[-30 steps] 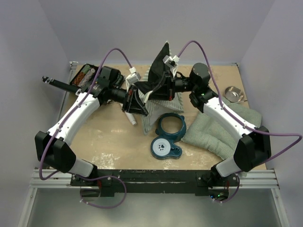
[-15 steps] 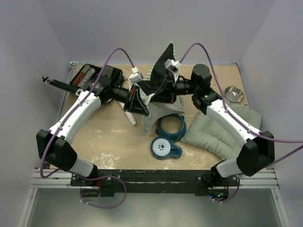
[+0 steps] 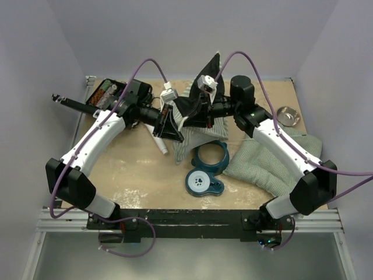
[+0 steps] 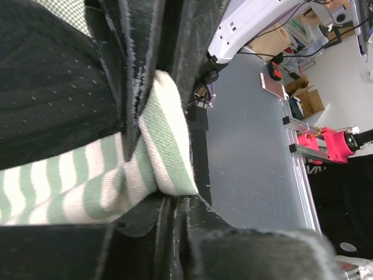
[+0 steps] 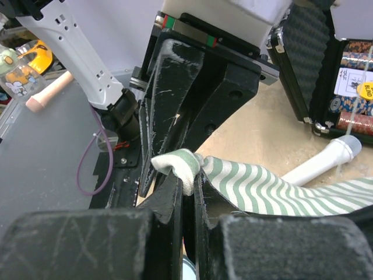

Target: Set up the pet tent

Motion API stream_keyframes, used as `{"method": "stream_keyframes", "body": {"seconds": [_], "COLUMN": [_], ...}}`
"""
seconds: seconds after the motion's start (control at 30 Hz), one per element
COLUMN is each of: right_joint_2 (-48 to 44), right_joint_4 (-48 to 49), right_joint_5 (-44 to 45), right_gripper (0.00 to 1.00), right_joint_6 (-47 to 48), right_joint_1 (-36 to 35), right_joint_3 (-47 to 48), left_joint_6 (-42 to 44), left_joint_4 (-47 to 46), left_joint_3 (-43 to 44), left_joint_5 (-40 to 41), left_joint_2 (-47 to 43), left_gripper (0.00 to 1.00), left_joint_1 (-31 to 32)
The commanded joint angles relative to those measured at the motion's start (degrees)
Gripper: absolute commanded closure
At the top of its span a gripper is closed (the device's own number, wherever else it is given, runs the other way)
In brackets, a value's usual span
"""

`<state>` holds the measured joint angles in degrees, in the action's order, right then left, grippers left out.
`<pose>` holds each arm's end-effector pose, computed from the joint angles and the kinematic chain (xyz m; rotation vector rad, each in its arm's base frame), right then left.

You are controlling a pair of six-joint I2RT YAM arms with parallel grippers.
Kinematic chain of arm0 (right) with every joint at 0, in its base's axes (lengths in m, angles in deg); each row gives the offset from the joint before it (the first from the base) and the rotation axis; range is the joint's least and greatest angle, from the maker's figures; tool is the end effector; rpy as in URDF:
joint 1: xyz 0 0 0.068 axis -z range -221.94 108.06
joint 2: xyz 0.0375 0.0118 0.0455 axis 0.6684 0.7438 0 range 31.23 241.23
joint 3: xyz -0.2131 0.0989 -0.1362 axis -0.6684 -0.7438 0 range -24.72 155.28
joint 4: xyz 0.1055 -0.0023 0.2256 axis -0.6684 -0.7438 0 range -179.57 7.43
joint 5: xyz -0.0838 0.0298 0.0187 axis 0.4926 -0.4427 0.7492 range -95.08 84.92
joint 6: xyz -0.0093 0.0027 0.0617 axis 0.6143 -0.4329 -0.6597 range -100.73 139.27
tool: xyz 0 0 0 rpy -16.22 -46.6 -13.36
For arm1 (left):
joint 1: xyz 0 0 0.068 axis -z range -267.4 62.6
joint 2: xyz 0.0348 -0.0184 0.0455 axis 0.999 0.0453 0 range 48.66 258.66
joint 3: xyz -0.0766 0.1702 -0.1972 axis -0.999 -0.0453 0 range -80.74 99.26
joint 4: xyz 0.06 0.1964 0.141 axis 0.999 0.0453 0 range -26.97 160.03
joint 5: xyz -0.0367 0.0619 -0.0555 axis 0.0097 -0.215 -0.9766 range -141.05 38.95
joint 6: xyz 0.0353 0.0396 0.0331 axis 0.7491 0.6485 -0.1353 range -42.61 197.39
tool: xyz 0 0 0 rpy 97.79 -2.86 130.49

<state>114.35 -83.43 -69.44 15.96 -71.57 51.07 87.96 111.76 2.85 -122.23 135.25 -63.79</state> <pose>0.2567 0.1952 0.3908 -1.2177 1.3640 1.3629 0.2516 -0.1591 0.3534 1.1395 1.8936 -1.6097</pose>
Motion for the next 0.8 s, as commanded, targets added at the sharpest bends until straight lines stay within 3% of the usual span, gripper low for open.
{"method": "stream_keyframes", "body": {"seconds": [0.0, 0.1, 0.17, 0.37, 0.77], "right_joint_2": [-0.58, -0.58, -0.76, -0.84, -0.84], "right_joint_4": [1.56, 2.44, 2.45, 1.48, 0.95], "right_joint_5": [-2.35, -2.61, -2.62, -2.97, -2.00], "right_gripper": [1.00, 1.00, 1.00, 1.00, 1.00], "right_joint_6": [1.82, 0.59, 0.41, 0.85, 1.38], "right_joint_1": [-0.61, -0.43, -0.34, -0.34, -0.43], "right_joint_3": [6.47, 7.18, 7.09, 7.44, 7.36], "left_joint_6": [1.74, 0.77, 0.25, -4.06, -21.98], "left_joint_4": [5.51, 1.47, -0.73, -8.29, -32.89], "left_joint_3": [-3.25, -6.15, -7.56, -10.73, -16.62], "left_joint_5": [8.34, 8.51, 8.34, 8.16, 5.70], "left_joint_2": [1.22, -1.85, -3.43, -5.64, -10.12], "left_gripper": [0.82, 0.61, 0.57, 0.65, 0.64], "left_joint_1": [-1.02, -2.43, -2.87, -2.96, -2.96]}}
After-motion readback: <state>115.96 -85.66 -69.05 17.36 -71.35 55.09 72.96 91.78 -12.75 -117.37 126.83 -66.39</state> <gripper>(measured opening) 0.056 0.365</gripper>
